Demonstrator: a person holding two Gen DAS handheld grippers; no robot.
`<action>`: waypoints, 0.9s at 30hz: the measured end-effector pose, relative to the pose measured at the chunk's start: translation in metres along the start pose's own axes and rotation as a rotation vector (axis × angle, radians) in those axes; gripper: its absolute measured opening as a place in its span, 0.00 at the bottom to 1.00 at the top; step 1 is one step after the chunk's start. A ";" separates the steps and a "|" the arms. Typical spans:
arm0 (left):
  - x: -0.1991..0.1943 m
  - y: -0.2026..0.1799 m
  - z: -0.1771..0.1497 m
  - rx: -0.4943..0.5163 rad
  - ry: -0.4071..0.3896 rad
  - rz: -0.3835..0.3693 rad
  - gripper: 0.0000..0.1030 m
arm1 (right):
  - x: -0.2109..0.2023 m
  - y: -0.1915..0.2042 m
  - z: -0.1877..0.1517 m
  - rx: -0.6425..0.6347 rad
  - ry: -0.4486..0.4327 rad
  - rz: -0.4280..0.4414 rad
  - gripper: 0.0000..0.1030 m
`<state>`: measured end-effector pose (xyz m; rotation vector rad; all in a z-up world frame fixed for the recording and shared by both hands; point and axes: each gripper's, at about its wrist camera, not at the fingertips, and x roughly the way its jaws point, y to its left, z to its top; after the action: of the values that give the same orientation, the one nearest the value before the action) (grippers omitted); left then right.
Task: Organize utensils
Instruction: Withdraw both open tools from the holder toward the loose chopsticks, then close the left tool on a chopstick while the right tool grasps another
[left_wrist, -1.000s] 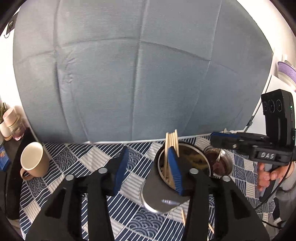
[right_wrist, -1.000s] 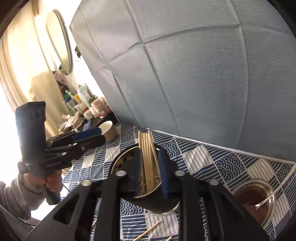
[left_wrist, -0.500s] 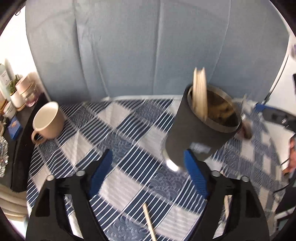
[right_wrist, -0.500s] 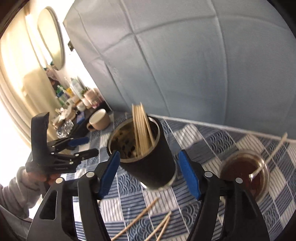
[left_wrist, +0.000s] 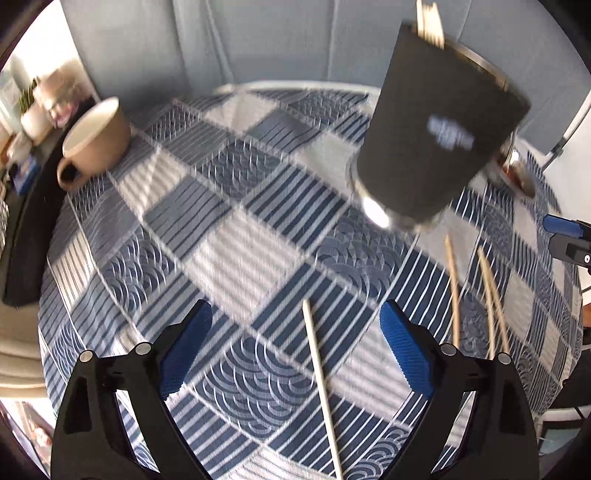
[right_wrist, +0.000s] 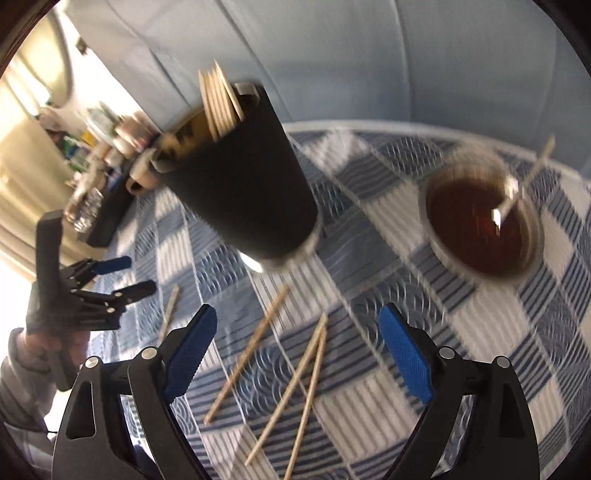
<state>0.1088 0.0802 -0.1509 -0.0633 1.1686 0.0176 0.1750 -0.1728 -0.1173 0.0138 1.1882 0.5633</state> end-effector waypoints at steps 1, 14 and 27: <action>0.004 0.000 -0.006 0.000 0.024 0.004 0.88 | 0.004 -0.001 -0.005 -0.003 0.018 -0.012 0.83; 0.025 0.009 -0.030 -0.023 0.114 0.044 0.88 | 0.035 -0.010 -0.045 -0.001 0.167 -0.129 0.82; 0.044 0.020 -0.038 -0.077 0.204 0.087 0.90 | 0.059 -0.015 -0.055 -0.001 0.281 -0.249 0.67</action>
<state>0.0904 0.0970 -0.2067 -0.0839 1.3740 0.1354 0.1472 -0.1762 -0.1943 -0.2177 1.4381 0.3533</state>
